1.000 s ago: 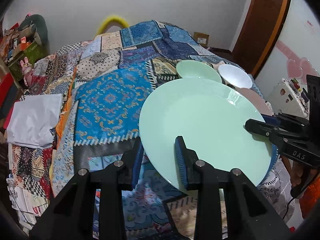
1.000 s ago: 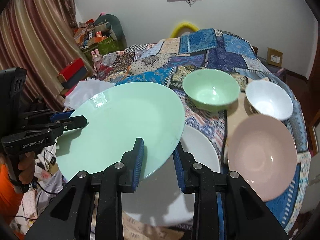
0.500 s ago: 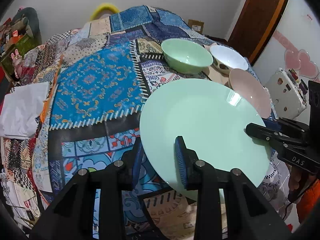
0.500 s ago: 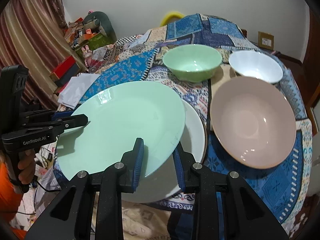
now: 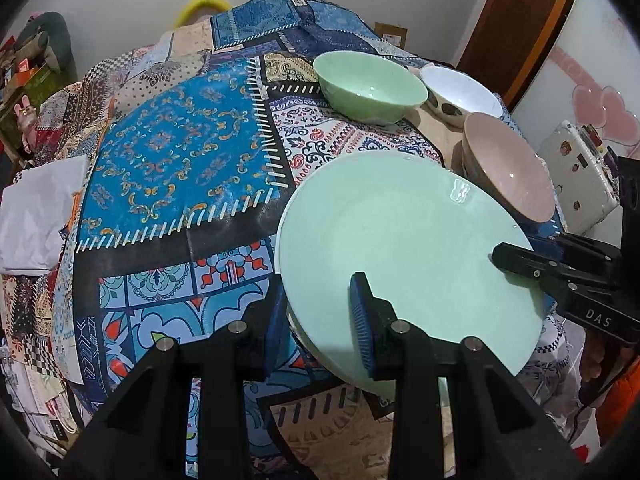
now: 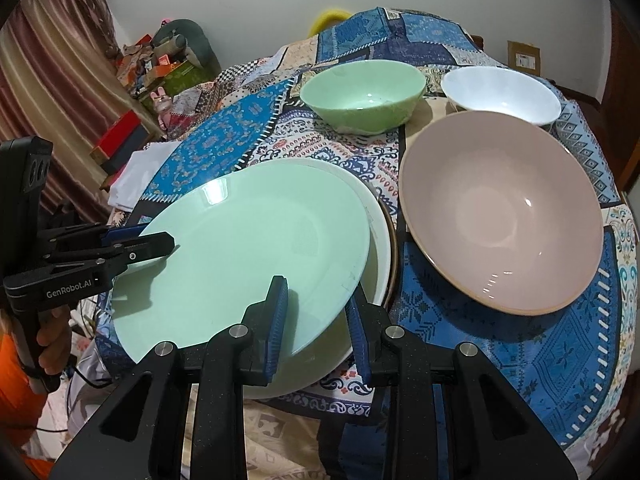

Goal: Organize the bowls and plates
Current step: 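Lower the mint green plate onto the white plate with both grippers, then open both grippers and withdraw from the mint green plate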

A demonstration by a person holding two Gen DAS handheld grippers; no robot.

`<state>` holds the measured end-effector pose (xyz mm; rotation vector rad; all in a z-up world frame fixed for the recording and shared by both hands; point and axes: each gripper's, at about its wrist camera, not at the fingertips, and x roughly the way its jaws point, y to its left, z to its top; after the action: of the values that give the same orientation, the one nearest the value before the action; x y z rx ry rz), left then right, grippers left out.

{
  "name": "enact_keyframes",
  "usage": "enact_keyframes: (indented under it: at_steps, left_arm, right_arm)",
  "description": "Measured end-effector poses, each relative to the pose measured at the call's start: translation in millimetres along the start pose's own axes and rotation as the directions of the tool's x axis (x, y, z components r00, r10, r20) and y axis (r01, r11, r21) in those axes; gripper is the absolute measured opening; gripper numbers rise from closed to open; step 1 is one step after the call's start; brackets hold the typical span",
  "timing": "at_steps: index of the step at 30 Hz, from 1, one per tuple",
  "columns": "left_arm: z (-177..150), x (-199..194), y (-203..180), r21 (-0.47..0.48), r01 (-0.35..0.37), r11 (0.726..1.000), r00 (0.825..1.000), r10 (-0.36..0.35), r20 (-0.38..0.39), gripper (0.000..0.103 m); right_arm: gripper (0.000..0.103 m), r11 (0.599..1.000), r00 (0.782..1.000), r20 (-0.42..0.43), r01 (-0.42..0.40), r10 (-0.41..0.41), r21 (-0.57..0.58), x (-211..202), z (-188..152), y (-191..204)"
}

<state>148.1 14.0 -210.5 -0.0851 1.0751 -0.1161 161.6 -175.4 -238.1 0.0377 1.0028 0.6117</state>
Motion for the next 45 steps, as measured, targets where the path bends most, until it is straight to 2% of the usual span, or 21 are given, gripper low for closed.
enact_keyframes:
  at_steps: [11, 18, 22, 32, 35, 38, 45]
  left_arm:
    - [-2.7, 11.1, -1.7, 0.004, -0.009, 1.0, 1.0, 0.009, -0.024, 0.032]
    - [-1.2, 17.0, -4.7, 0.031, -0.068, 0.997, 0.997, 0.069, -0.029, 0.032]
    - [-1.4, 19.7, -5.3, 0.042, -0.076, 0.996, 0.997, 0.077, -0.03, 0.032]
    - [-0.2, 21.3, -3.7, 0.042, -0.074, 0.996, 0.997, 0.076, -0.029, 0.032]
    - [-0.1, 20.7, -3.4, 0.042, -0.071, 0.997, 0.997, 0.072, -0.033, 0.032]
    - [0.6, 18.7, -1.1, 0.026, -0.062, 0.998, 0.997, 0.063, -0.036, 0.032]
    - [5.1, 2.2, -2.8, 0.018, -0.083, 0.996, 0.997, 0.083, -0.002, 0.034]
  right_arm:
    - [0.027, 1.0, 1.0, -0.023, 0.004, -0.004, 0.008, 6.6, -4.0, -2.6]
    - [0.027, 1.0, 0.999, -0.033, 0.027, -0.027, -0.012, 9.9, -2.3, 2.3]
    - [0.029, 0.998, 0.998, -0.033, 0.052, -0.053, -0.038, 9.2, -1.5, 7.6]
    - [0.029, 0.999, 0.998, -0.037, 0.045, -0.046, -0.021, 7.0, 1.0, 5.2]
    - [0.029, 0.999, 0.999, -0.032, 0.036, -0.036, -0.001, 1.9, 1.1, -0.1]
    - [0.03, 0.998, 0.998, -0.014, 0.061, -0.061, -0.007, -5.0, -0.1, -2.9]
    - [0.03, 0.996, 0.996, 0.04, 0.084, -0.084, -0.01, -25.7, 2.3, -8.9]
